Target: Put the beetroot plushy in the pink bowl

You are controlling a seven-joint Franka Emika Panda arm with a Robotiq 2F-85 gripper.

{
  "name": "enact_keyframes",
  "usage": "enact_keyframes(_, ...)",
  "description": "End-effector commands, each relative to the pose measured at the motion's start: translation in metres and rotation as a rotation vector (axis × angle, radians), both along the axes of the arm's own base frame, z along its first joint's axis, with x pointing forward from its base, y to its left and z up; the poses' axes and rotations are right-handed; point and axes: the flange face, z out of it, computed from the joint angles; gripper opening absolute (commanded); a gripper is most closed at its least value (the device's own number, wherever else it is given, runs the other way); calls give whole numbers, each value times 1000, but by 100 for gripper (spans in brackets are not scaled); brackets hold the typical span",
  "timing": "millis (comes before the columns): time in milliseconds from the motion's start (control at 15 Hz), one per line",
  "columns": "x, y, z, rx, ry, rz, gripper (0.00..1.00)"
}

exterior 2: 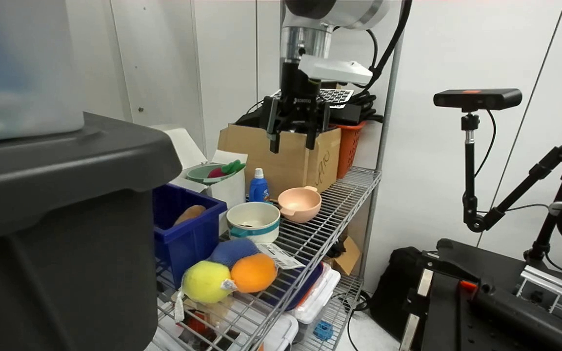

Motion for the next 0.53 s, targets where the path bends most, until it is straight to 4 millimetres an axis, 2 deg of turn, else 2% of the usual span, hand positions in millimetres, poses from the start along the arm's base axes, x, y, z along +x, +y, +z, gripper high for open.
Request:
enact_keyframes(0, 44, -12, -20, -8, -11, -25, 100)
enact_keyframes(133, 60, -12, -38, -14, -15, -31, 100)
enact_keyframes(267, 76, -11, -47, -21, -26, -35, 100)
enact_keyframes(467, 97, -12, -48, -26, -53, -37, 100)
